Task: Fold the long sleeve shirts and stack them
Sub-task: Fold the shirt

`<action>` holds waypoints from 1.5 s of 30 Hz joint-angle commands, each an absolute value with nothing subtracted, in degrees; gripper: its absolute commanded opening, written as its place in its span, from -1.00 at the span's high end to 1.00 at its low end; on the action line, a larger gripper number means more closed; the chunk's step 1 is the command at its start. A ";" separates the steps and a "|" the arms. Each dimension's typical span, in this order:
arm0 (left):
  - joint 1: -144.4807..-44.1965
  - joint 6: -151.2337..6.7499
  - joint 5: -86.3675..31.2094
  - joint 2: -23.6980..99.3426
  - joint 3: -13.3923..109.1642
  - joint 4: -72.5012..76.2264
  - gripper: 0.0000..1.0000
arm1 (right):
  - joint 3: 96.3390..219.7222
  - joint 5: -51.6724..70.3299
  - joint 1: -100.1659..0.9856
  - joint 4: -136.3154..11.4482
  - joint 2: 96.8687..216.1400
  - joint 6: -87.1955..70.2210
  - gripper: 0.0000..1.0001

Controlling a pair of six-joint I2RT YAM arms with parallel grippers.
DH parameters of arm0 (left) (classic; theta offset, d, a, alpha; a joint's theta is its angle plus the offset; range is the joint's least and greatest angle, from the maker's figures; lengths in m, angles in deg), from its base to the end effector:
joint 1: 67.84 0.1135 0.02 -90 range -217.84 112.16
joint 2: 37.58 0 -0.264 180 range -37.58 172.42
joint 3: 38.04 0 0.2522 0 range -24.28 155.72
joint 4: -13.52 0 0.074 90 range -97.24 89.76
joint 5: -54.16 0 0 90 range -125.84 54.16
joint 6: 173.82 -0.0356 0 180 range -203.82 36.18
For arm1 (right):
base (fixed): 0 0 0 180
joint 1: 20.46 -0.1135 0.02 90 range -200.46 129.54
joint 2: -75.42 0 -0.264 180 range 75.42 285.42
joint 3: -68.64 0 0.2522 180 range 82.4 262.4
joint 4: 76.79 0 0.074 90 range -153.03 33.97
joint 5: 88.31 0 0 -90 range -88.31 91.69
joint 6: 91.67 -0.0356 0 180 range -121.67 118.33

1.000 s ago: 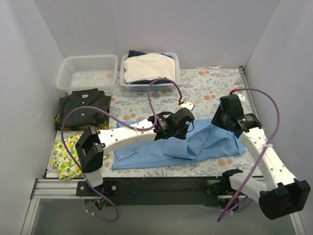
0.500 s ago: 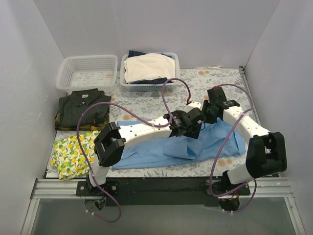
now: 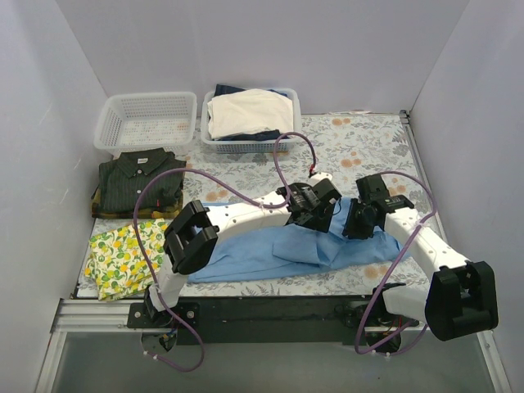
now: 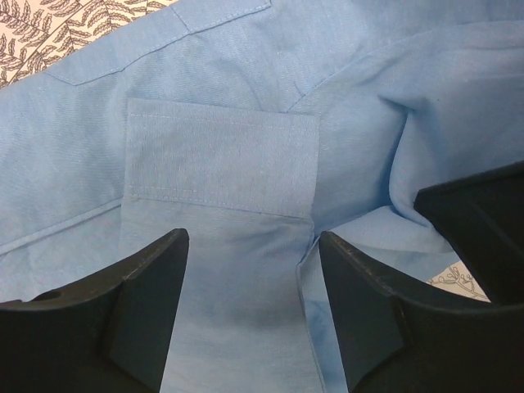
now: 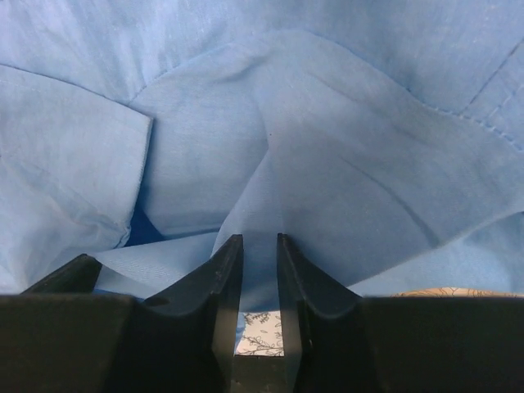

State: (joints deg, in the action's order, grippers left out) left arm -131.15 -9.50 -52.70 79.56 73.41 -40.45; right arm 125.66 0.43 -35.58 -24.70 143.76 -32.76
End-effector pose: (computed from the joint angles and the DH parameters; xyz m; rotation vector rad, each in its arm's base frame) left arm 0.2095 -0.3938 0.2302 -0.3579 2.6106 -0.5246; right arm 0.2115 0.0563 0.2114 0.3817 2.6704 0.2229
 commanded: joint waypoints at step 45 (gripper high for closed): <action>-129.01 -9.82 -62.99 68.86 83.30 -49.55 1.00 | 128.36 -1.30 -31.89 -19.70 144.42 -32.17 0.79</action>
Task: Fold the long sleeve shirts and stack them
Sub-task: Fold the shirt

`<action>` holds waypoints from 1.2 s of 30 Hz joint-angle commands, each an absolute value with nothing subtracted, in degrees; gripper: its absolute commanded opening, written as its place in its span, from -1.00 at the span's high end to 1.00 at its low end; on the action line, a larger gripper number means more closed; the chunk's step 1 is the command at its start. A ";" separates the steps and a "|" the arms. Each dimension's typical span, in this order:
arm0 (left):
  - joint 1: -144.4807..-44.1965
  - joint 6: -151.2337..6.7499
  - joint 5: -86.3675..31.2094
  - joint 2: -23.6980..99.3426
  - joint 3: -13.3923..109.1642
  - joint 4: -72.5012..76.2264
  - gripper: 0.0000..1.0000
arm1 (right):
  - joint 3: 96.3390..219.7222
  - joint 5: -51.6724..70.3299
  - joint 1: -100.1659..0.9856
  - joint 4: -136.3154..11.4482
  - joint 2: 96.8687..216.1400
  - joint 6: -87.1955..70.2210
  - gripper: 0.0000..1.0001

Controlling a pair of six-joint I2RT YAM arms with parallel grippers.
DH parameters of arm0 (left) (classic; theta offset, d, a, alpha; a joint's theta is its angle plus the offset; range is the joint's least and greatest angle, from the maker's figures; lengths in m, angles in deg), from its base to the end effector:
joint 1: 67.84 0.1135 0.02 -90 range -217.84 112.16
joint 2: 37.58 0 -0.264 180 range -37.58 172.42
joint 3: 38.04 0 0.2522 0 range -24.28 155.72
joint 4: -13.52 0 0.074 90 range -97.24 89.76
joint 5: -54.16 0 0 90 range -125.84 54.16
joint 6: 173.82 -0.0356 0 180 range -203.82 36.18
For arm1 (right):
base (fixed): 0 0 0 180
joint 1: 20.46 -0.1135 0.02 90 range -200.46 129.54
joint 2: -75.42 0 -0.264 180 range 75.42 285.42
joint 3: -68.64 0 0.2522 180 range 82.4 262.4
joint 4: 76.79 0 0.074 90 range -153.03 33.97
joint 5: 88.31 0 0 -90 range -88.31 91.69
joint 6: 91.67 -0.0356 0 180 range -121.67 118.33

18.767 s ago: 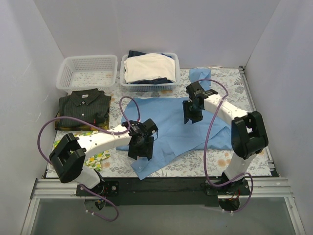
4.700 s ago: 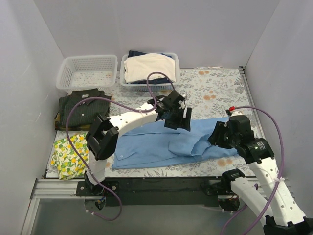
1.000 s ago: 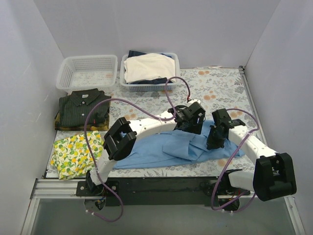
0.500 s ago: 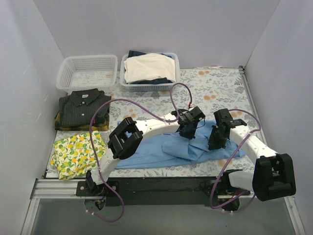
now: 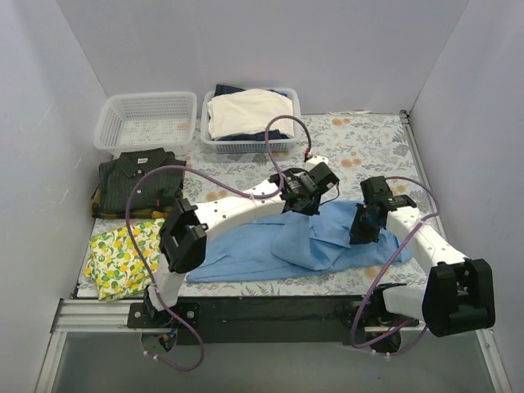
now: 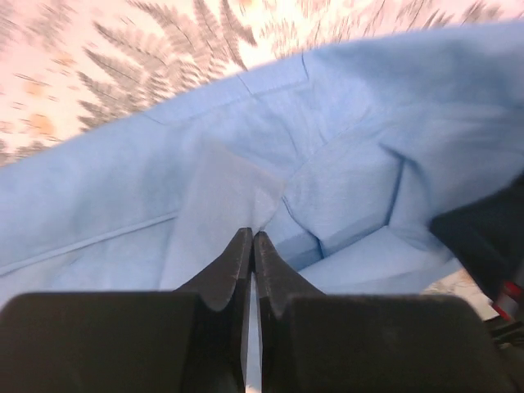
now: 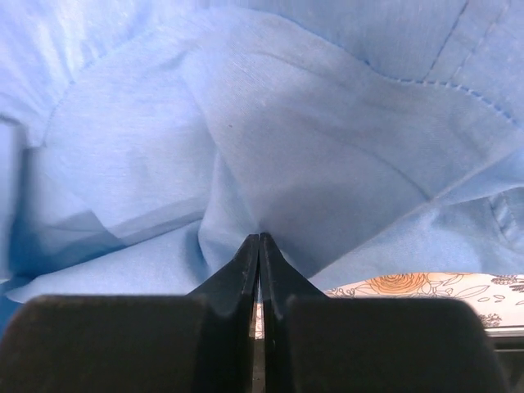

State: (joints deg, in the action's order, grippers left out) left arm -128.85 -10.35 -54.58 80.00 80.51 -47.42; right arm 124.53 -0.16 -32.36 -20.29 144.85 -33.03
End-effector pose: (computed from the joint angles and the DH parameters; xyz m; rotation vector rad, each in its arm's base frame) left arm 0.2273 -0.3866 0.2585 -0.3970 2.5750 -0.4776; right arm 0.2056 0.0421 0.1986 0.4815 2.7610 0.1397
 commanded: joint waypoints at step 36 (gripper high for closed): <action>-128.92 -21.35 -30.75 25.18 43.78 -14.48 1.00 | 144.18 4.14 -29.25 -17.68 147.93 -26.11 0.16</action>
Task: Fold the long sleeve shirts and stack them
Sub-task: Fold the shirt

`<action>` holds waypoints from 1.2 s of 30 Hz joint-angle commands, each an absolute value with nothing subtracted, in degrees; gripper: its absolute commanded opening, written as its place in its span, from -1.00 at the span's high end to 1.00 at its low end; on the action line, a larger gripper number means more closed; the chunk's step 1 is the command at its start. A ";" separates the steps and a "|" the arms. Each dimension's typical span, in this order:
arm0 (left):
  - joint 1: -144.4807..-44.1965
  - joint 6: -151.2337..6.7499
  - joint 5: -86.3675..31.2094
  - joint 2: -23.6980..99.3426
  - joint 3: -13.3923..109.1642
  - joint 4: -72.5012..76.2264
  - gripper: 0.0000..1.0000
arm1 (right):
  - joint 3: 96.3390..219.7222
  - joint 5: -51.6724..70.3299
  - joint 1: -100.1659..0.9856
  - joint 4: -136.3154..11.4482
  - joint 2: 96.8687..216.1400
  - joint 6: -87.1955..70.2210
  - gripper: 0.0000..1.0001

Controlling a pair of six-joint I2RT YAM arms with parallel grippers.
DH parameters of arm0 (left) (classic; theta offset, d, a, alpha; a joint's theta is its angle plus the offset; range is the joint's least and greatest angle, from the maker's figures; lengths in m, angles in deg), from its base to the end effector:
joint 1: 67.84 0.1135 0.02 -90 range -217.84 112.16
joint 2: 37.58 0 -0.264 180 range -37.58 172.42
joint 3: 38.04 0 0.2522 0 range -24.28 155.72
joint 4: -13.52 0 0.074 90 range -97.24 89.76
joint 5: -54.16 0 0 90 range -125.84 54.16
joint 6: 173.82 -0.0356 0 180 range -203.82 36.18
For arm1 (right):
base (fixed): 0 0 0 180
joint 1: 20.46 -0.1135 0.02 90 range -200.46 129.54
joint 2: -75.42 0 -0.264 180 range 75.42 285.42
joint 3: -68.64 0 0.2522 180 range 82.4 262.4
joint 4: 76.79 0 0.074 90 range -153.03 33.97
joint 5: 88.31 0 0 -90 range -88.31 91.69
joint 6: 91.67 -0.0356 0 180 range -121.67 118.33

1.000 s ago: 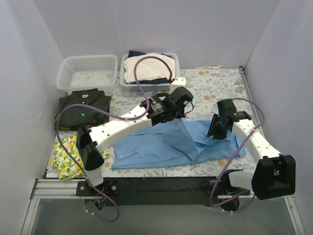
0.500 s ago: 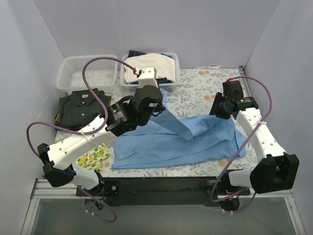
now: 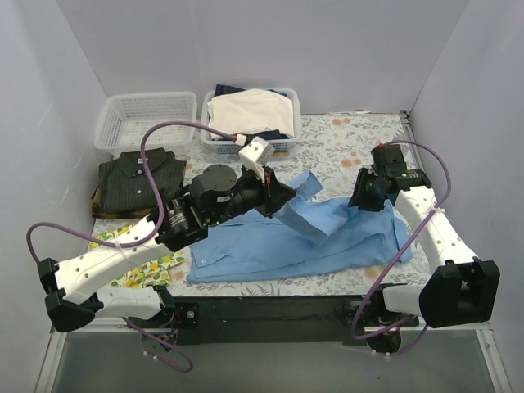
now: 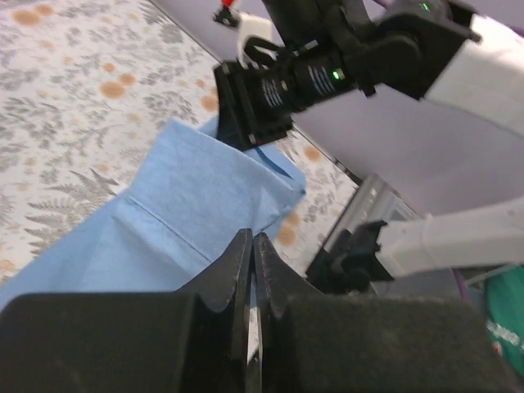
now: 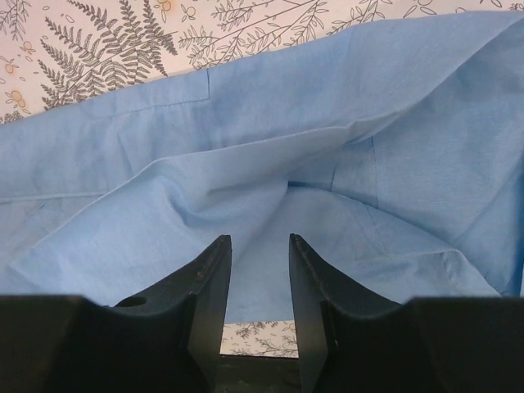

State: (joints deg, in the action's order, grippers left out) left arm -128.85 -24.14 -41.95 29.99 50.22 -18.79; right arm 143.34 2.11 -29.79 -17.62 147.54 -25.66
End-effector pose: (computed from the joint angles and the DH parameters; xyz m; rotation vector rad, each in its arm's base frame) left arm 0.1305 -0.2277 0.4246 -0.0640 2.0075 -1.3687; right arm 0.2479 0.0410 0.2846 0.3258 2.5547 0.2306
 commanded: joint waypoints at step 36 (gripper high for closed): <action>-128.66 -6.91 -24.50 49.33 39.61 -30.83 -0.72 | 141.37 9.69 -28.02 -17.50 150.66 -26.02 0.23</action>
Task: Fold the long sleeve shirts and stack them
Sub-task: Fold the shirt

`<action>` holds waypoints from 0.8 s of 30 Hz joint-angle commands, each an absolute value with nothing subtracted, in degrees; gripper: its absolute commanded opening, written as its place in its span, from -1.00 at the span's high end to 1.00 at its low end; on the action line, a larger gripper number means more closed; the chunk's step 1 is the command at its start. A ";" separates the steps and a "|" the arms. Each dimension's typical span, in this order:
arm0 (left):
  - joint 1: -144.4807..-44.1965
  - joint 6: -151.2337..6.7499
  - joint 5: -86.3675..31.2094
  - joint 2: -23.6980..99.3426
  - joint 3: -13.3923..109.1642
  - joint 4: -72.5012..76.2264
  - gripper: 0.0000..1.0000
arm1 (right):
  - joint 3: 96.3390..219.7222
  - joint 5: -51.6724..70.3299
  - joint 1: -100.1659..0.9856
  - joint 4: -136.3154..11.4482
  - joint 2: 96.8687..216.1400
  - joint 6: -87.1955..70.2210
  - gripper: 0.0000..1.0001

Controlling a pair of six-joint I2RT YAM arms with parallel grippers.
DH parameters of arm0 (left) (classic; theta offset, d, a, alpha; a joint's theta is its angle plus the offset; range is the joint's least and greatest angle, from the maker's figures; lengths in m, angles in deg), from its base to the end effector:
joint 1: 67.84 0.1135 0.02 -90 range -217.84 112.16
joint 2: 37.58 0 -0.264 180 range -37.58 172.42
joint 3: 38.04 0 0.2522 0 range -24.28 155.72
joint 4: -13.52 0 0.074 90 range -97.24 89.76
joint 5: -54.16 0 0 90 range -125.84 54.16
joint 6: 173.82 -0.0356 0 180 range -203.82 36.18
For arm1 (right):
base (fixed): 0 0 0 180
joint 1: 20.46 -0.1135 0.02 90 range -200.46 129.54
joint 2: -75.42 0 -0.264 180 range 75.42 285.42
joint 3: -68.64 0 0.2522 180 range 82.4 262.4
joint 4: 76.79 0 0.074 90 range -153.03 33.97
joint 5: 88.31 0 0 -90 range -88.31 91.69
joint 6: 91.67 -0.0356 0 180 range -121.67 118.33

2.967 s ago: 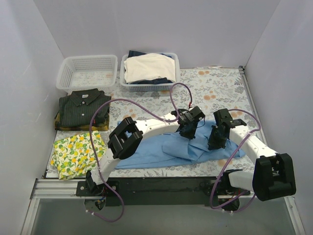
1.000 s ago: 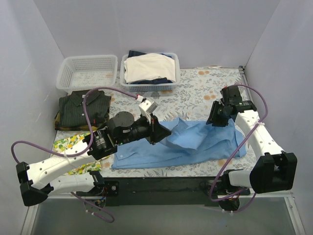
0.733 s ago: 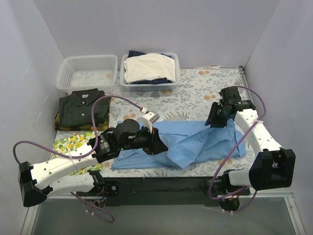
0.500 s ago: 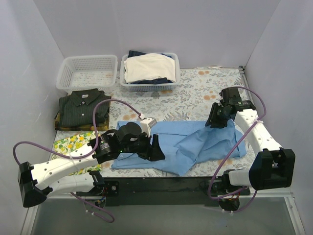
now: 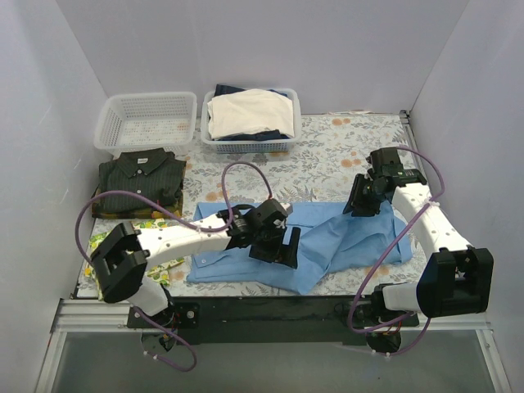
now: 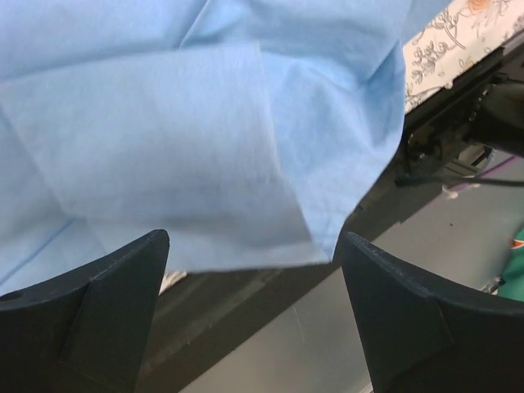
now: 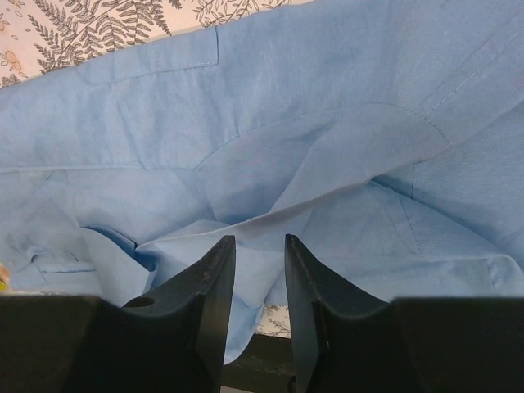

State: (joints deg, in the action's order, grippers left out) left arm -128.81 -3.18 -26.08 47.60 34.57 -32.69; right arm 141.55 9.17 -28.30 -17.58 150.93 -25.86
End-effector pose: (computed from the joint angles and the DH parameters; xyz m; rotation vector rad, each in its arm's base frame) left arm 0.1406 -0.2657 0.2284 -0.4411 2.9624 -0.8741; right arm 0.2545 0.0397 0.2613 0.3378 2.6612 0.3543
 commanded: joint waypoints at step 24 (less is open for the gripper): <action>-128.48 -15.18 -42.16 65.17 56.05 -51.13 0.83 | 140.76 10.56 -26.61 -17.59 149.95 -25.58 0.24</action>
